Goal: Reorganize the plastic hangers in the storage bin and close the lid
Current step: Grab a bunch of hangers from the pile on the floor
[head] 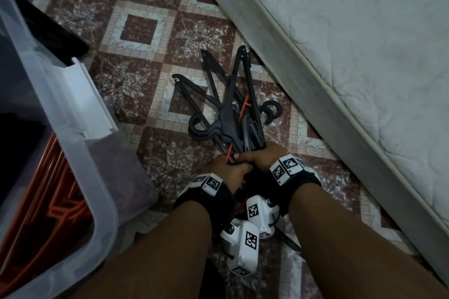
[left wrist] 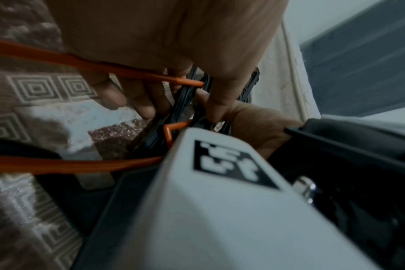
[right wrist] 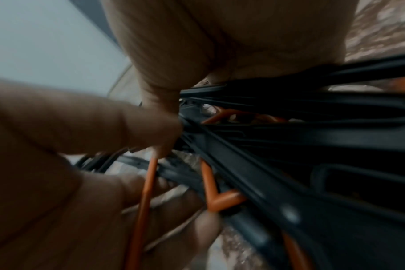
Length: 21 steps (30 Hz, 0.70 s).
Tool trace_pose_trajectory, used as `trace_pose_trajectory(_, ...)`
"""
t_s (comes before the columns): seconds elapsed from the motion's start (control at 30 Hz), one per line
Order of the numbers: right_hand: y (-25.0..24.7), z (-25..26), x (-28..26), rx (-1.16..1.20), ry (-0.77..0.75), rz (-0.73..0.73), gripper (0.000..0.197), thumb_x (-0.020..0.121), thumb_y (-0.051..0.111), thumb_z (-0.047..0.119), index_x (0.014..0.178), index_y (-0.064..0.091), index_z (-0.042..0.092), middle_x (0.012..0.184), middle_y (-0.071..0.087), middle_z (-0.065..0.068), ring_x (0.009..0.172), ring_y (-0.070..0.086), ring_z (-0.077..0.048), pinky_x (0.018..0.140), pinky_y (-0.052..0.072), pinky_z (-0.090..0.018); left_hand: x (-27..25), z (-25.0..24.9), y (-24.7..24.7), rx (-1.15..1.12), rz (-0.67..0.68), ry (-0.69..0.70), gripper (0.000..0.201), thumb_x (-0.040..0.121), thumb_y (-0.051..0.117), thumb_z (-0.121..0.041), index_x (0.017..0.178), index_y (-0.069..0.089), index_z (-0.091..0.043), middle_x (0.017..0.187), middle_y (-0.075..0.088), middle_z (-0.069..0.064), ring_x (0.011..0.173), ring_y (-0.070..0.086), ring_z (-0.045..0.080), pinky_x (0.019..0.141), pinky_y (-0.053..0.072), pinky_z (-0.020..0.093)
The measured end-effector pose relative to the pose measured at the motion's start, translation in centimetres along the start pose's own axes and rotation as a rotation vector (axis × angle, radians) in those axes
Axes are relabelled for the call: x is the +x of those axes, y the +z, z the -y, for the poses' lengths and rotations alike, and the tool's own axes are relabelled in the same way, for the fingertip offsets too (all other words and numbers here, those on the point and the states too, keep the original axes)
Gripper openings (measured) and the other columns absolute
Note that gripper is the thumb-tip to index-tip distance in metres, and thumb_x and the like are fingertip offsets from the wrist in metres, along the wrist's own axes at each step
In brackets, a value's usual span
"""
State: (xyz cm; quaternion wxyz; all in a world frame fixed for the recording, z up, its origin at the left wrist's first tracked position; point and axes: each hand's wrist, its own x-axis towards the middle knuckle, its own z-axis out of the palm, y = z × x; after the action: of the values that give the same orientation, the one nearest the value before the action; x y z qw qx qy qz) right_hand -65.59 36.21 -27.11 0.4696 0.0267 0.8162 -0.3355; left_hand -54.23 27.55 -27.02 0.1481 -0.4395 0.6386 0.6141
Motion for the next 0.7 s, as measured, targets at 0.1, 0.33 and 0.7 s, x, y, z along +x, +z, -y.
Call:
trace_pose_trajectory(0.1,0.2,-0.6,-0.4,0.056,-0.055,0.011,0.04,0.057,0.093,0.032,0.089,0.07,0.026,0.089,0.075,0.0,0.078,0.071,-0.017,0.072,0.059,-0.03,-0.3,0.4,0.6,0.045,-0.084,0.018,0.013,0.088,0.059,-0.021,0.102,0.059,-0.02,0.083,0.067,0.003,0.068,0.063,0.016,0.051,0.045,0.022)
trace_pose_trajectory(0.33,-1.4,-0.4,-4.6,0.161,-0.311,0.036,0.056,0.053,0.093,0.04,0.104,0.073,0.028,0.094,0.076,0.007,0.088,0.073,-0.013,0.079,0.058,-0.032,-4.7,-1.8,-1.0,0.184,-0.097,0.155,0.032,0.095,0.047,-0.026,0.126,0.045,-0.028,0.079,0.058,-0.007,0.064,0.058,0.012,0.049,0.045,0.028)
trace_pose_trajectory(0.7,-5.6,20.4,-28.5,0.124,-1.097,-0.054,0.047,0.074,0.082,0.034,0.115,0.069,0.014,0.105,0.075,-0.003,0.1,0.071,-0.019,0.09,0.056,-0.044,-24.9,-20.7,-14.2,0.333,-0.328,0.754,0.028,0.097,0.044,-0.021,0.125,0.047,-0.018,0.099,0.059,0.004,0.085,0.058,0.025,0.068,0.041,0.029)
